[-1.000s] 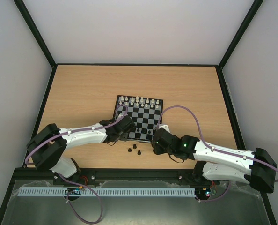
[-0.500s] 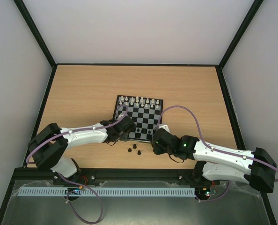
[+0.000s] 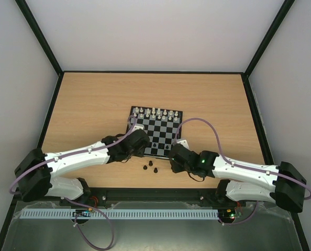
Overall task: Set up the chess pieces on the board
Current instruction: Pick up the chess piece at the center of the board.
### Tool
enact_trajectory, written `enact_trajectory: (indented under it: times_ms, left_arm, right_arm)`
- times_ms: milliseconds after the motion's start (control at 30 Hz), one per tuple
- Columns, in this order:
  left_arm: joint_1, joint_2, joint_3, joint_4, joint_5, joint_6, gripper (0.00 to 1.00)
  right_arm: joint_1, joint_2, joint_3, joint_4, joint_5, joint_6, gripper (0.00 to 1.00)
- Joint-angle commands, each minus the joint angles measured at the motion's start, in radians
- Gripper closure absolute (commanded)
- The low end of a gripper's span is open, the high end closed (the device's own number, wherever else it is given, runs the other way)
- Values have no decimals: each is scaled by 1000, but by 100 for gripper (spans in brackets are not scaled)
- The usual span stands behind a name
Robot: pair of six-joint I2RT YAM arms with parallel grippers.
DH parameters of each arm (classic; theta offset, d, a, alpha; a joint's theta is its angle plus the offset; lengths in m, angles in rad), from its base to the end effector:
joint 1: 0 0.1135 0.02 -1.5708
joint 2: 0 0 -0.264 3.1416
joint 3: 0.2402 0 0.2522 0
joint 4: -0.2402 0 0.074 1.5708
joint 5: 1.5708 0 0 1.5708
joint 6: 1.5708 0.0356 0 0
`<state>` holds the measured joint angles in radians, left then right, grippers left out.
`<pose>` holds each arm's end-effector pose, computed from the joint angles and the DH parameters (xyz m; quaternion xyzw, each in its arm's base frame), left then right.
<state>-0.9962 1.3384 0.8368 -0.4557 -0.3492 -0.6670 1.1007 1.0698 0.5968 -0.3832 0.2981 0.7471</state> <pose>0.1541 -0.2156 0.2174 0.1021 0.9347 -0.1082 0.3227 0.1042 0.1819 0.2053 -0.1118 0.9212 0.1921 0.3195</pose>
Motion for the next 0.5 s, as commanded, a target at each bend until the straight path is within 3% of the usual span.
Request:
enact_trajectory:
  times_ms: [0, 267, 467]
  left_arm:
    - [-27, -63, -28, -39, -10, -22, 48]
    - [-55, -182, -112, -47, -7, -52, 29]
    - [-57, -228, -142, -42, -3, -56, 25]
  right_arm:
    - [-3, 24, 9, -17, 8, 17, 51]
    - [-4, 62, 12, 10, -31, 28, 50]
    - [-4, 73, 11, -12, 3, 59, 50]
